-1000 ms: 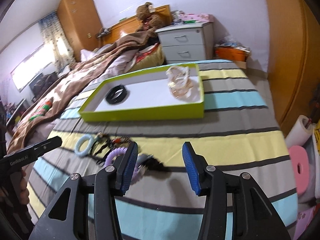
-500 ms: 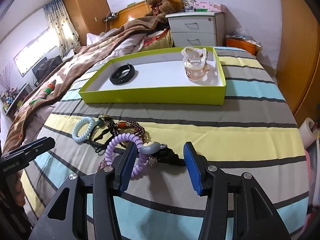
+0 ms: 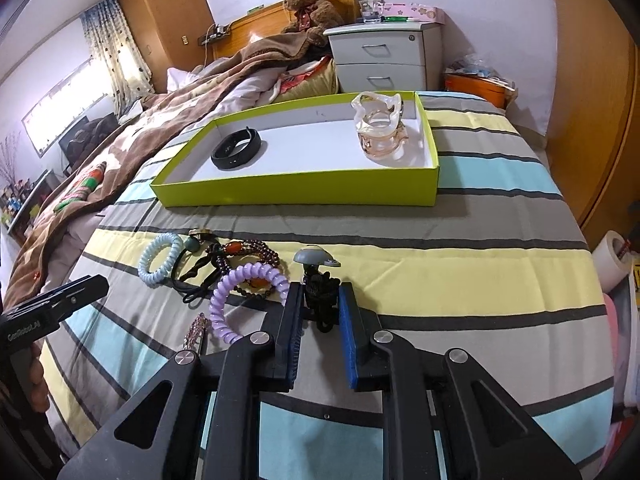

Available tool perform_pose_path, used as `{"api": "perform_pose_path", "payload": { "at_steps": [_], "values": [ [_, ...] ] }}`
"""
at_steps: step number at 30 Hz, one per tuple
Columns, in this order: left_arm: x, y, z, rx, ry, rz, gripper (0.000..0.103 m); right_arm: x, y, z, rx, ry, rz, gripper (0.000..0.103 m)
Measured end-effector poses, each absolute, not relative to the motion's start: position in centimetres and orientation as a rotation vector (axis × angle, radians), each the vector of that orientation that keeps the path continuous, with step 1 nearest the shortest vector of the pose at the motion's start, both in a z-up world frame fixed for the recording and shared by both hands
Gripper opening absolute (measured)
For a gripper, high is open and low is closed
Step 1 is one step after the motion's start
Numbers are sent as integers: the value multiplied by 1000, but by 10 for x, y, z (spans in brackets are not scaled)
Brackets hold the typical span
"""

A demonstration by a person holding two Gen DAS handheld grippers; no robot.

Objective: Organize jewelry
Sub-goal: 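Grasp the small black hair clip with the right tool while the left tool grasps the blue coil tie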

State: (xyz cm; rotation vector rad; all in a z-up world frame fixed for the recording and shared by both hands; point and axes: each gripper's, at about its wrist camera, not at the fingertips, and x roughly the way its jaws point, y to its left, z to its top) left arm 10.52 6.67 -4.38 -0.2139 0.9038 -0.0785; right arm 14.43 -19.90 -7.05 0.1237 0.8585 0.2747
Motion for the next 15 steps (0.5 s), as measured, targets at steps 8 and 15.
{"api": "perform_pose_path", "payload": {
  "at_steps": [8, 15],
  "values": [
    [106, 65, -44, -204, 916, -67, 58, 135, -208, -64, 149, 820, 256, 18],
    [116, 66, -49, -217, 940, -49, 58, 124, -219, -56, 174, 782, 249, 17]
  ]
}}
